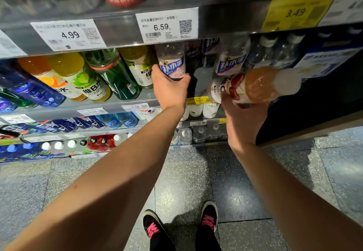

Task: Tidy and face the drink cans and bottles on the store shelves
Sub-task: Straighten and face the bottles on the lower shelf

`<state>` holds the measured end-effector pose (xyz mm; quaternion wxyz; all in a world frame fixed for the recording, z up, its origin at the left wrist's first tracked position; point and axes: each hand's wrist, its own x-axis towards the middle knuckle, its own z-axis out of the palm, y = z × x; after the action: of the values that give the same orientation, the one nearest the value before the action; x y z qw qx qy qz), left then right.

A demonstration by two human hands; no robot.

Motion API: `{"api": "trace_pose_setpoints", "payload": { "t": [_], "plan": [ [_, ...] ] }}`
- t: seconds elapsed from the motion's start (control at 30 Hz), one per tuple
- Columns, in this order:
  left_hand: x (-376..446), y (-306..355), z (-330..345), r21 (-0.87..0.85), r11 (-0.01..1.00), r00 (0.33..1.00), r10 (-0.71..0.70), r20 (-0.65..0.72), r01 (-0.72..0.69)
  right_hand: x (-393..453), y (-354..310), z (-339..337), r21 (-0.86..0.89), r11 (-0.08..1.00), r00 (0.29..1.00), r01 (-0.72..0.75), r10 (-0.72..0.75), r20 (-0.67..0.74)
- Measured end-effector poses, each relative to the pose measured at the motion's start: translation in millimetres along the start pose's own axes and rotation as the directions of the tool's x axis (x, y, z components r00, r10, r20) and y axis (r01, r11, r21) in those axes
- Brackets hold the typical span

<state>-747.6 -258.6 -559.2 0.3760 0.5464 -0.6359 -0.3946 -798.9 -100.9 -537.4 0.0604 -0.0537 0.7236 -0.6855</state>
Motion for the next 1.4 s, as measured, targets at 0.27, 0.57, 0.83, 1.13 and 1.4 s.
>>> {"api": "trace_pose_setpoints", "payload": {
  "t": [0.27,0.57,0.83,1.13,1.4],
  "plan": [
    [-31,19,30,-0.028,0.998,0.981,0.065,0.183,-0.061,15,-14,-13,-0.093,0.993,0.991,0.068,-0.057,0.122],
    [-36,11,16,-0.129,0.99,0.929,0.103,0.356,-0.06,21,-18,-25,-0.132,0.987,0.982,0.086,-0.062,0.179],
    [-27,-3,-37,-0.107,0.99,0.994,0.097,0.053,-0.091,-17,-17,22,-0.258,0.943,0.955,0.208,-0.14,0.26],
    [1,-14,-64,-0.132,0.991,0.989,-0.051,-0.138,0.033,-28,-20,97,-0.299,0.908,0.906,0.294,-0.166,0.389],
    [6,-28,-99,-0.131,0.991,0.968,-0.063,-0.241,0.032,-5,-3,137,-0.444,0.837,0.884,0.32,-0.095,0.458]
  ]
}}
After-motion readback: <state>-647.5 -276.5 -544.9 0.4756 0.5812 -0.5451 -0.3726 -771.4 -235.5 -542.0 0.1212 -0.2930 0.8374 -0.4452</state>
